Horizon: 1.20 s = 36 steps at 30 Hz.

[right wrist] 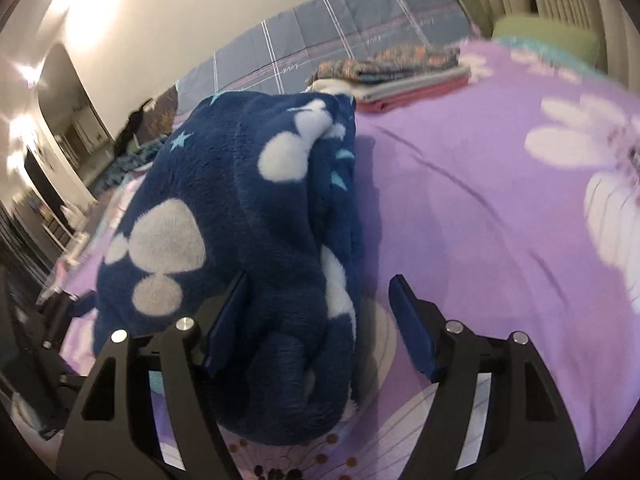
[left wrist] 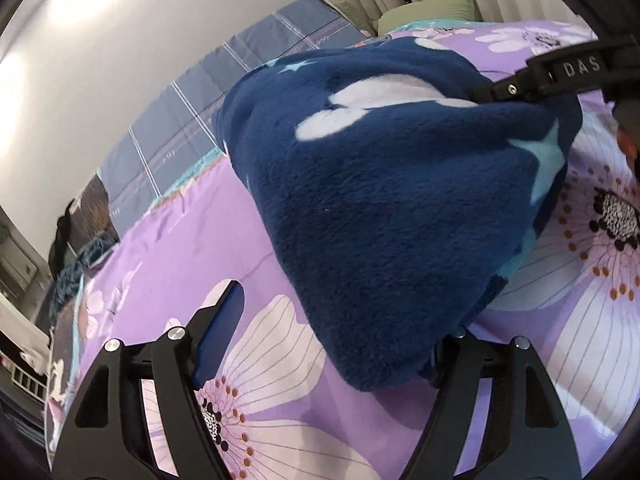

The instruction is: Fold small clothes

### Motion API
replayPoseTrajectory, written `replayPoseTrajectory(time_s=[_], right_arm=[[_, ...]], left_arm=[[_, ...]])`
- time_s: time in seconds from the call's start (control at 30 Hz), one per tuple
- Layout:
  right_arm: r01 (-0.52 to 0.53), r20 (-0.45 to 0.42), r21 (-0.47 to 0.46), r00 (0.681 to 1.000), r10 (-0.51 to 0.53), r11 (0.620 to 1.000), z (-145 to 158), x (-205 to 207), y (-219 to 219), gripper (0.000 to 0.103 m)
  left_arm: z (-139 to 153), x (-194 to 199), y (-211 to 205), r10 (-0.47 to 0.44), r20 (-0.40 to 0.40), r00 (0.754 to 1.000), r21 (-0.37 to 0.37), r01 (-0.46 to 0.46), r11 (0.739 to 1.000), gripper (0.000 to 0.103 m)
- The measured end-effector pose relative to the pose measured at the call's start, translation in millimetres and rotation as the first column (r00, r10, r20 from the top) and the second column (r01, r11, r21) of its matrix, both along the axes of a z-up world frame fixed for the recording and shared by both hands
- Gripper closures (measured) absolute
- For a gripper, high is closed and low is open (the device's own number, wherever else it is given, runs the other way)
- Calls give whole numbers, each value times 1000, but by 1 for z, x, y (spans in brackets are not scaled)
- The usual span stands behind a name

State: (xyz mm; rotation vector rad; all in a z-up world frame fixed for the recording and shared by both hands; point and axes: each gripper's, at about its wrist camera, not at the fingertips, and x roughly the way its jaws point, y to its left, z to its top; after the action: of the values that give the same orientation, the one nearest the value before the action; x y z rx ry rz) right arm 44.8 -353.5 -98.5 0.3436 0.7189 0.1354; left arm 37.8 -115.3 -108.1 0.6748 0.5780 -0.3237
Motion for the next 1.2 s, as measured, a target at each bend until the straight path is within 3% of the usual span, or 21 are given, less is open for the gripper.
replayPoseTrajectory(time_s=[0.13, 0.27, 0.37, 0.43, 0.5, 0.6, 0.67, 0.73, 0.87, 0.93, 1.0, 1.03, 1.1, 1.2], right_arm=[[1, -11, 43, 1000, -1, 999, -5, 1, -6, 29], [11, -17, 52, 1000, -10, 999, -7, 3, -10, 28], [13, -14, 43, 1000, -13, 999, -6, 5, -8, 28], [14, -14, 44, 1000, -14, 999, -6, 5, -8, 28], [17, -14, 42, 1000, -17, 999, -6, 4, -7, 27], [25, -15, 38, 1000, -25, 999, -6, 3, -6, 26], [29, -12, 31, 1000, -29, 999, -6, 2, -6, 26], [31, -10, 25, 999, -31, 999, -6, 1, -5, 26], [40, -16, 24, 999, -39, 999, -6, 2, -6, 26], [53, -16, 29, 999, -52, 998, -2, 0, -8, 26], [52, 9, 20, 999, -52, 998, 11, -7, -5, 46], [38, 48, 22, 998, -39, 999, 24, -14, -1, 70], [31, 126, 1, 992, -31, 1000, 45, -24, 5, 97], [-86, 238, 18, 968, 79, 996, 75, -30, 19, 99]], left_arm=[[7, -4, 8, -34, -38, 999, -51, 32, 998, 27], [24, -23, 22, -177, -160, 971, -180, 148, 973, 29], [53, -32, 36, -252, -169, 953, -298, 194, 935, 48], [75, -32, 42, -288, -134, 948, -388, 218, 896, 63], [87, -26, 41, -310, -103, 945, -429, 239, 871, 77], [84, -1, 20, -278, -72, 958, -396, 229, 889, 78], [57, 30, 1, -254, -161, 954, -366, 181, 913, 78], [31, 50, -12, -256, -182, 949, -308, 192, 932, 76], [28, 45, -36, -208, -167, 964, -191, 175, 966, 78], [26, 43, -37, -214, -146, 966, -165, 190, 968, 78], [27, 46, -31, -229, -152, 962, -194, 198, 961, 78], [28, 48, -27, -231, -163, 959, -218, 194, 956, 78], [30, 52, -20, -244, -185, 952, -270, 189, 944, 78], [30, 52, -20, -250, -188, 950, -289, 190, 938, 78]])
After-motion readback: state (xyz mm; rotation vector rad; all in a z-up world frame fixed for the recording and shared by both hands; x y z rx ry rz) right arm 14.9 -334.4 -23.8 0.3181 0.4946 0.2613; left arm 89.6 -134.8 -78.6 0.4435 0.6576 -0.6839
